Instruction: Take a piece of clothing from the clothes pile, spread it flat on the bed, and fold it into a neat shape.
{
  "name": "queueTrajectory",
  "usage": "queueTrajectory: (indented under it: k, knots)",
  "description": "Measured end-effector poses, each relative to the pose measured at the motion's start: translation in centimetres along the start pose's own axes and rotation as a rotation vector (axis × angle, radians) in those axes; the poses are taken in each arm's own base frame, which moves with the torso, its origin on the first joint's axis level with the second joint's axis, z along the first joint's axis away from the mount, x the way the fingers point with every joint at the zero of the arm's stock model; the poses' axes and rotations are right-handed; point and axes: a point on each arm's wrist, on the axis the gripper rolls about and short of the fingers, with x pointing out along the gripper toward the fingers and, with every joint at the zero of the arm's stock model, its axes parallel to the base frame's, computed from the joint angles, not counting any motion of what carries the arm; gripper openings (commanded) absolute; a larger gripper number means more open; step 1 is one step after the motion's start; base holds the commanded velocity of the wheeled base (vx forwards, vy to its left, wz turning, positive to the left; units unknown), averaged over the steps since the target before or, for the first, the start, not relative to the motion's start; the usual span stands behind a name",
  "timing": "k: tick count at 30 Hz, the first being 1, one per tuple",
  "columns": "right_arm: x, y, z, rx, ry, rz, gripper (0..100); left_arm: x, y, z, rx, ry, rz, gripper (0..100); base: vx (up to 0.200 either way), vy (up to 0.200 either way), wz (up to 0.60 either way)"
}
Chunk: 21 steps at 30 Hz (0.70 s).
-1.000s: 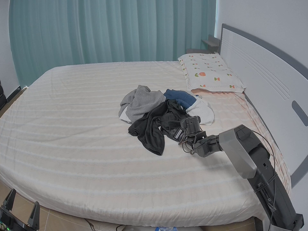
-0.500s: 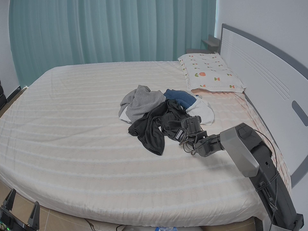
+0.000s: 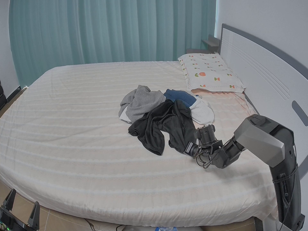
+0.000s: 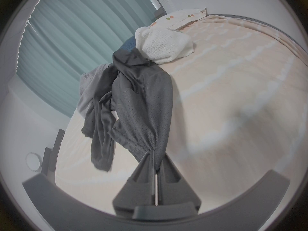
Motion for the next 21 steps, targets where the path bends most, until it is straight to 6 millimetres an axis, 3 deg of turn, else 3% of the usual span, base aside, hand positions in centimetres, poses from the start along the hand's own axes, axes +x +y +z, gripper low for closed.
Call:
queueTrajectory:
  k: [21]
  knots:
    - [-16.0,-8.7,-5.3,-0.079,0.037,0.161,0,0.0,0.0,0.0,0.000,-0.001,0.000,100,0.000,0.000,0.00]
